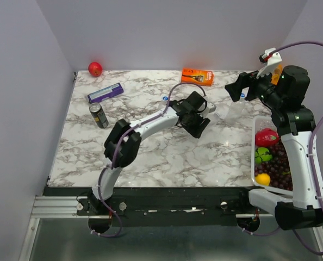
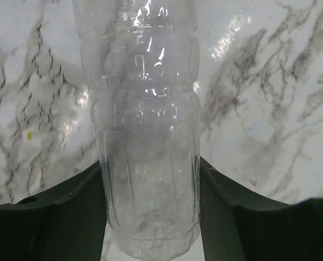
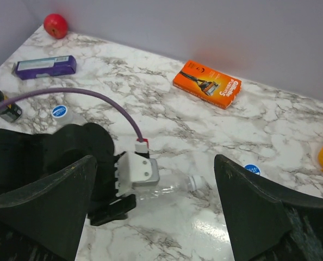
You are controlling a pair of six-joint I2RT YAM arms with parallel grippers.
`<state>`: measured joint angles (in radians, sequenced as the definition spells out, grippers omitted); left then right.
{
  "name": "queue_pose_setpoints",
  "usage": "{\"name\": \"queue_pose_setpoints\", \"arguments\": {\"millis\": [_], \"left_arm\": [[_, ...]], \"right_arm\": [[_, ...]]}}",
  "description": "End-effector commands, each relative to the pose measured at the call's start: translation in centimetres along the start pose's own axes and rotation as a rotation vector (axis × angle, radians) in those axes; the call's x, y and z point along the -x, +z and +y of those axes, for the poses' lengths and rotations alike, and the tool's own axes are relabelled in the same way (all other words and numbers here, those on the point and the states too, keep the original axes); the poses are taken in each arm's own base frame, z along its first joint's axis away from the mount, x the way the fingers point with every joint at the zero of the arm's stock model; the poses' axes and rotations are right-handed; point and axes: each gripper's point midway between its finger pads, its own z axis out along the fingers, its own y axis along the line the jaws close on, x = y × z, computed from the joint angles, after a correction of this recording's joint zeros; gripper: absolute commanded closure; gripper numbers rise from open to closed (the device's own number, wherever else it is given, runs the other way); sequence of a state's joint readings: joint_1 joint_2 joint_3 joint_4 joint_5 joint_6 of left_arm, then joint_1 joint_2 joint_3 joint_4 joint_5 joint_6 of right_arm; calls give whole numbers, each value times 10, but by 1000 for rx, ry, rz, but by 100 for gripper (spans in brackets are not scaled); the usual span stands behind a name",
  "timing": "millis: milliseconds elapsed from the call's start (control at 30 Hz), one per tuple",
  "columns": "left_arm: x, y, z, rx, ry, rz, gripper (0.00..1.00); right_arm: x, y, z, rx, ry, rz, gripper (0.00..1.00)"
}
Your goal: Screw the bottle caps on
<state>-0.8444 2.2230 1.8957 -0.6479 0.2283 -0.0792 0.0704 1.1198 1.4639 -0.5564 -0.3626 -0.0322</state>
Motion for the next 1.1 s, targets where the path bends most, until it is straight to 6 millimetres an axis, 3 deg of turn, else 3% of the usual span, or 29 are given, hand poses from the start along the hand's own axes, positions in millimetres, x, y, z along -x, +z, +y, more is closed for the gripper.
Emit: {"name": "queue_pose_setpoints", "arguments": {"millis": [0, 33, 100, 133, 267, 300, 333, 433, 467, 500, 633, 700, 1067], "left_arm": [[7, -85, -21, -32, -21, -81, 49], [11, -106, -25, -33, -13, -118, 50], [1, -118, -27, -28, -11, -116, 50], [5, -136, -30, -27, 0, -153, 50], [6, -170, -37, -48, 38, -228, 53], [11, -178, -33, -37, 41, -261, 55], [17, -192, -32, -29, 60, -307, 56], [26, -208, -21, 4, 92, -384, 56], [29, -211, -19, 12, 96, -394, 56], [34, -214, -15, 22, 94, -412, 56], [46, -222, -10, 39, 91, -450, 56], [52, -225, -13, 32, 96, -470, 57], [74, -229, -26, -8, 134, -508, 58]], "right_arm": [[-16, 11, 3, 51, 8, 58, 5], [-17, 13, 3, 48, 31, 62, 4], [-25, 18, 0, 38, 60, 83, 4], [-26, 19, 2, 41, 97, 89, 4], [-31, 29, 6, 68, 193, 121, 4], [-22, 28, 7, 79, 217, 117, 4], [-27, 39, 4, 87, 277, 151, 4], [-12, 44, 15, 188, 415, 171, 5], [-18, 54, 15, 214, 471, 204, 5], [-17, 54, 27, 286, 515, 222, 6], [-27, 64, 39, 368, 666, 264, 6], [-36, 67, 40, 378, 697, 287, 6], [-43, 84, 39, 410, 754, 288, 11]]}}
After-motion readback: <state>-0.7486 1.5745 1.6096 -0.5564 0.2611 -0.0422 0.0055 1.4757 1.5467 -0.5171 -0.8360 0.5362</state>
